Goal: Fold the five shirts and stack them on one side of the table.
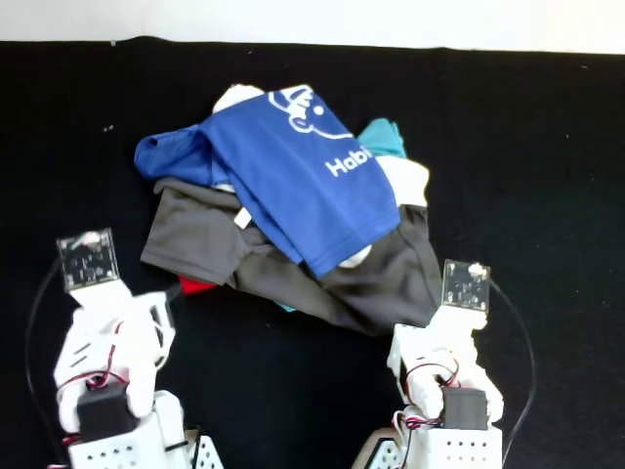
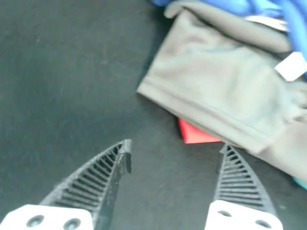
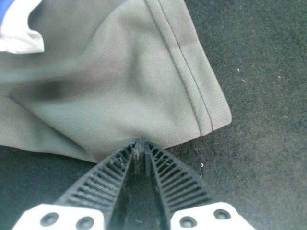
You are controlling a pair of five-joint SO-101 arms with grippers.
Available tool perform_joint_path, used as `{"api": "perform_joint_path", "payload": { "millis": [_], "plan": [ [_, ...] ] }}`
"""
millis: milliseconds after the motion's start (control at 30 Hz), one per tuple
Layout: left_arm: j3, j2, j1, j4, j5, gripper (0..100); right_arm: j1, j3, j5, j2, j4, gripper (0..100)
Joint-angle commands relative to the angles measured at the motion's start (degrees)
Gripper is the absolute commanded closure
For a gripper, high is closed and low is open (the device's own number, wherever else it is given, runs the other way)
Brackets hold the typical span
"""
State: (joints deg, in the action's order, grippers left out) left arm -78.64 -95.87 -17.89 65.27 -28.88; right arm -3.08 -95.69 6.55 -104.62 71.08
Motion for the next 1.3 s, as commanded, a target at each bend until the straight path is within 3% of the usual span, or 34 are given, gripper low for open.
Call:
{"api": "perform_joint_path", "payload": {
  "millis": [0,167,400,700,867,1000,1133,1267],
  "plan": [
    [12.6,16.0,4.4,-0.3,3.7,71,-0.5,-8.0,-0.6,-0.4,0.3,98.6],
    [36.4,47.5,10.4,0.3,12.6,71,-0.5,-8.0,-0.6,-0.4,0.3,98.6],
    [67.6,83.8,17.1,6.0,26.5,61,-0.5,-8.0,-0.6,-0.4,0.3,98.6],
    [97.2,121.8,20.2,7.2,28.7,61,-0.5,-8.0,-0.6,-0.4,0.3,98.6],
    [107.9,139.6,18.2,13.6,26.6,62,-0.5,-8.0,-0.6,-0.4,0.3,98.6],
    [119.8,149.1,16.0,24.0,22.9,72,-0.5,-8.0,-0.6,-0.4,0.3,98.6],
    [131.9,155.8,11.4,33.0,22.7,99,-0.5,-8.0,-0.6,-0.4,0.3,98.6],
    [137.3,159.5,3.8,35.6,22.6,100,-0.5,-8.0,-0.6,-0.4,0.3,98.6]
  ]
}}
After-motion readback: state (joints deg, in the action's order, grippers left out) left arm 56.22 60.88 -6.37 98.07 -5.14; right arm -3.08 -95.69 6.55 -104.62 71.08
